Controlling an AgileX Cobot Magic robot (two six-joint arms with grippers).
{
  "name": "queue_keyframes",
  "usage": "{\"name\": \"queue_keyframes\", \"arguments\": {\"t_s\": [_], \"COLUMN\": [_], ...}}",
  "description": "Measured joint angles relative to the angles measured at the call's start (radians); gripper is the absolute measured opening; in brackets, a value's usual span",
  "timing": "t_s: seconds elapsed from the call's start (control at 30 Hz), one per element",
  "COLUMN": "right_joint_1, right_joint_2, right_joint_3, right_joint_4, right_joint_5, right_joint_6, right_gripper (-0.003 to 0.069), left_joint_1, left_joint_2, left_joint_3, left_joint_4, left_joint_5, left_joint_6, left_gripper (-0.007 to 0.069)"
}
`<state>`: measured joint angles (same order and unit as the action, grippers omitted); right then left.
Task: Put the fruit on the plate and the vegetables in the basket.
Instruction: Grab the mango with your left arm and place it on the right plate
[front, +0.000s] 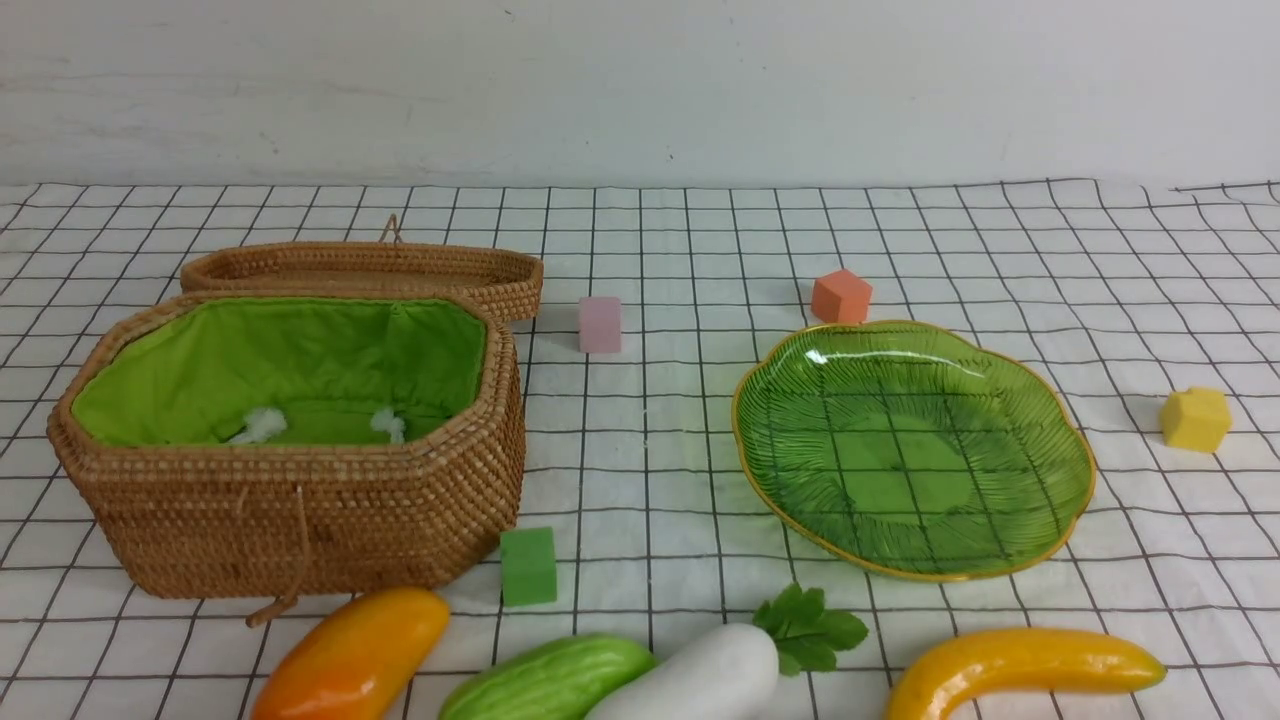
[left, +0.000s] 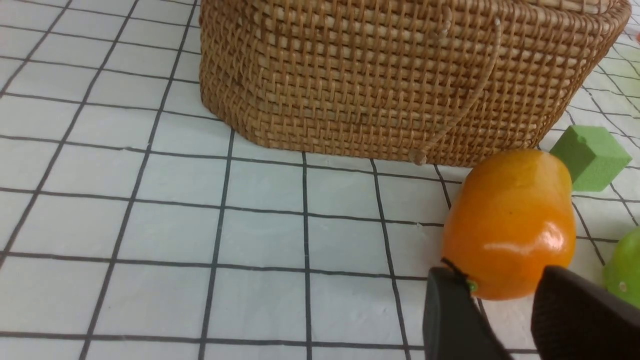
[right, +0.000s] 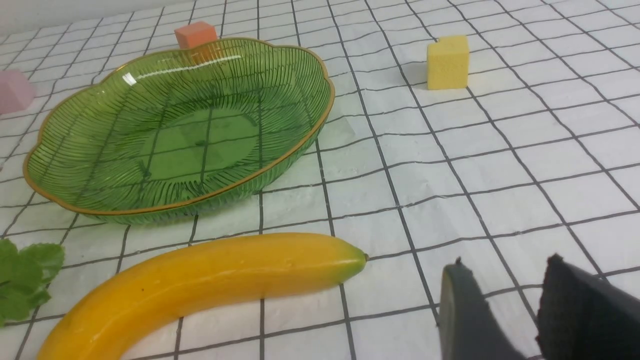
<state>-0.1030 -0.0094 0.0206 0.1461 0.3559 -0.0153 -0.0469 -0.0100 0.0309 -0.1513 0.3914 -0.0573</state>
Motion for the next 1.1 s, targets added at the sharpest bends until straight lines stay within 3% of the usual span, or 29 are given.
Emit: {"name": "queue_keyframes", "arguments": {"t_s": [0.23, 0.4, 0.67, 0.73, 0.9, 1.1], "right_joint_1": [0.014, 0.074, 0.074, 0.074, 0.074, 0.074], "right_joint_2": [0.0, 0.0, 0.0, 0.0, 0.0, 0.0], "right_joint_3": [0.0, 0.0, 0.0, 0.0, 0.0, 0.0], "right_joint_4": [0.0, 0.0, 0.0, 0.0, 0.0, 0.0], "right_joint_5": [0.0, 0.0, 0.0, 0.0, 0.0, 0.0], "right_joint_6": [0.0, 0.0, 0.0, 0.0, 0.0, 0.0], "right_gripper": [0.0245, 0.0245, 0.0245, 0.0245, 0.0245, 0.0245], "left_joint_1": [0.0, 0.0, 0.0, 0.0, 0.0, 0.0], "left_joint_2": [0.0, 0.0, 0.0, 0.0, 0.046, 0.321], "left_joint_3": [0.0, 0.0, -0.018, -0.084, -0.339, -0.797], "left_joint_4": [0.017, -0.091, -0.356, -0.375, -0.353, -0.112], "left_joint_5": [-0.029, -0.252, -0.8, -0.818, -0.729, -0.249], "left_joint_6": [0.001, -0.006, -0.146, -0.163, -0.172, -0.134], "left_gripper": [0.0239, 0.0239, 0.0239, 0.0239, 0.0239, 0.0239]}}
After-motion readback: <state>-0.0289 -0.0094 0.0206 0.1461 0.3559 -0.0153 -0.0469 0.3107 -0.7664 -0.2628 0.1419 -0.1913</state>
